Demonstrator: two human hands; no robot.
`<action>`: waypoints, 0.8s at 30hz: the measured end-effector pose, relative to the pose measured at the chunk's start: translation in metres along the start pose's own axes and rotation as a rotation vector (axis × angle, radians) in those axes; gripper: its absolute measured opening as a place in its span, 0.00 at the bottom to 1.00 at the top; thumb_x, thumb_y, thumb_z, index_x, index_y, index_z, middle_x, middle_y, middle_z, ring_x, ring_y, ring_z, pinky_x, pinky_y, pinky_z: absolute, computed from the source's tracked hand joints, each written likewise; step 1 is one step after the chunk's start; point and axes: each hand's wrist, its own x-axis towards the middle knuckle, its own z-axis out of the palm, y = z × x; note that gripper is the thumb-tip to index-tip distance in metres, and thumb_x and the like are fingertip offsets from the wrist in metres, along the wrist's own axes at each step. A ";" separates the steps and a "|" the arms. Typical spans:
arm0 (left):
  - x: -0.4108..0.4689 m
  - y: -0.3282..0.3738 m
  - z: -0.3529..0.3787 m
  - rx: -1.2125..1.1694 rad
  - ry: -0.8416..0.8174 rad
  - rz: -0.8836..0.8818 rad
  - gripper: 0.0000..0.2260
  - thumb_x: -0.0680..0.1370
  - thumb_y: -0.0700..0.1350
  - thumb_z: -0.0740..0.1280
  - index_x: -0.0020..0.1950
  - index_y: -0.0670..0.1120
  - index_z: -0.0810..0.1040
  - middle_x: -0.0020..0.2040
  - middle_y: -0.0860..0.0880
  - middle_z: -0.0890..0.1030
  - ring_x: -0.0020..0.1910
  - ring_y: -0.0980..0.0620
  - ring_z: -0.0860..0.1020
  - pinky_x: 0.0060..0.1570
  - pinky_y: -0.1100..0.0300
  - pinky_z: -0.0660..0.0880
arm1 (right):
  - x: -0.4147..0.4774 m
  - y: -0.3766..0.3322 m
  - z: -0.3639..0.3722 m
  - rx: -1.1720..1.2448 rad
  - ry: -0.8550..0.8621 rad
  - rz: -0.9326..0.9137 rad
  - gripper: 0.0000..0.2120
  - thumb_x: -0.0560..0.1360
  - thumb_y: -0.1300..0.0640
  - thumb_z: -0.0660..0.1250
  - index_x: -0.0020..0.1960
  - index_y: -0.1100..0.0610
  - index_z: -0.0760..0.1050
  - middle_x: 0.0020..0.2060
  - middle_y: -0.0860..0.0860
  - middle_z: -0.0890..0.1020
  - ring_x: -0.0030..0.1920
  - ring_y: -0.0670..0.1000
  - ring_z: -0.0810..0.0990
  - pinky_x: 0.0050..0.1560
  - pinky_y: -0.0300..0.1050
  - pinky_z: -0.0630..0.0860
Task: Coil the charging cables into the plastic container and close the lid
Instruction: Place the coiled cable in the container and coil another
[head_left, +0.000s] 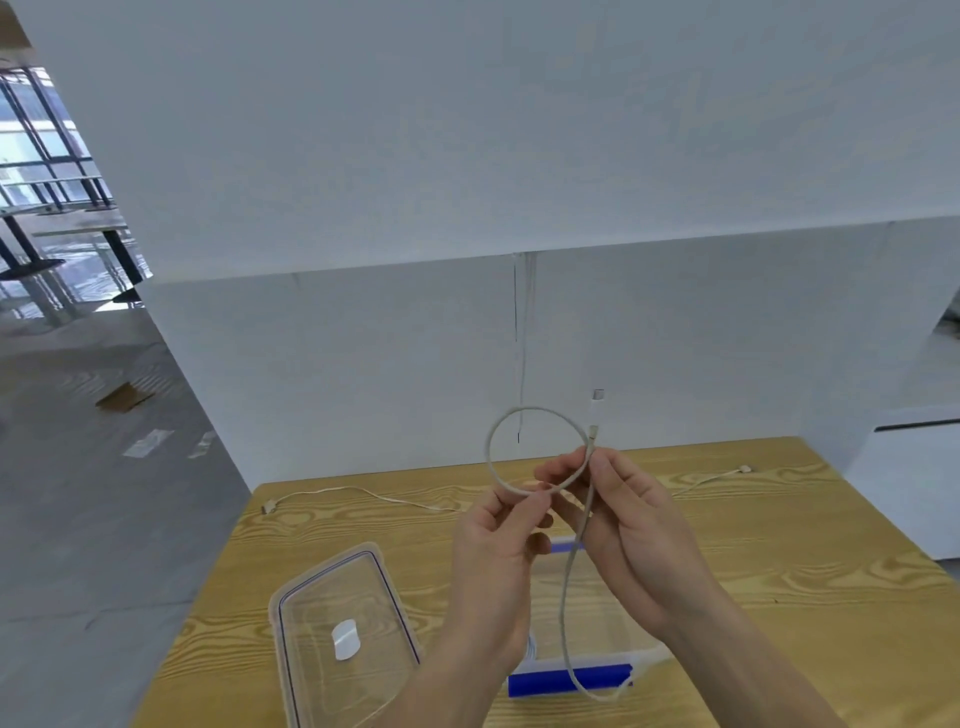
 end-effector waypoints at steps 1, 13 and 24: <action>0.000 -0.001 0.000 0.067 -0.004 0.009 0.04 0.75 0.39 0.68 0.42 0.44 0.82 0.37 0.49 0.81 0.37 0.54 0.76 0.40 0.57 0.72 | 0.001 0.000 0.000 0.035 -0.009 0.006 0.12 0.74 0.54 0.62 0.43 0.60 0.80 0.40 0.60 0.82 0.45 0.56 0.82 0.54 0.49 0.79; 0.003 -0.016 -0.009 0.336 -0.438 -0.141 0.13 0.79 0.50 0.62 0.45 0.41 0.77 0.34 0.46 0.80 0.33 0.49 0.79 0.42 0.56 0.78 | 0.015 -0.007 -0.001 0.237 0.009 0.056 0.09 0.76 0.56 0.58 0.48 0.61 0.72 0.29 0.51 0.66 0.28 0.48 0.69 0.39 0.43 0.78; 0.012 -0.030 -0.090 -0.014 -0.437 -0.373 0.13 0.71 0.49 0.72 0.35 0.40 0.74 0.23 0.47 0.65 0.23 0.50 0.68 0.30 0.59 0.68 | 0.033 -0.030 -0.026 0.121 0.045 0.060 0.12 0.81 0.57 0.53 0.44 0.58 0.71 0.27 0.48 0.63 0.26 0.47 0.63 0.31 0.40 0.68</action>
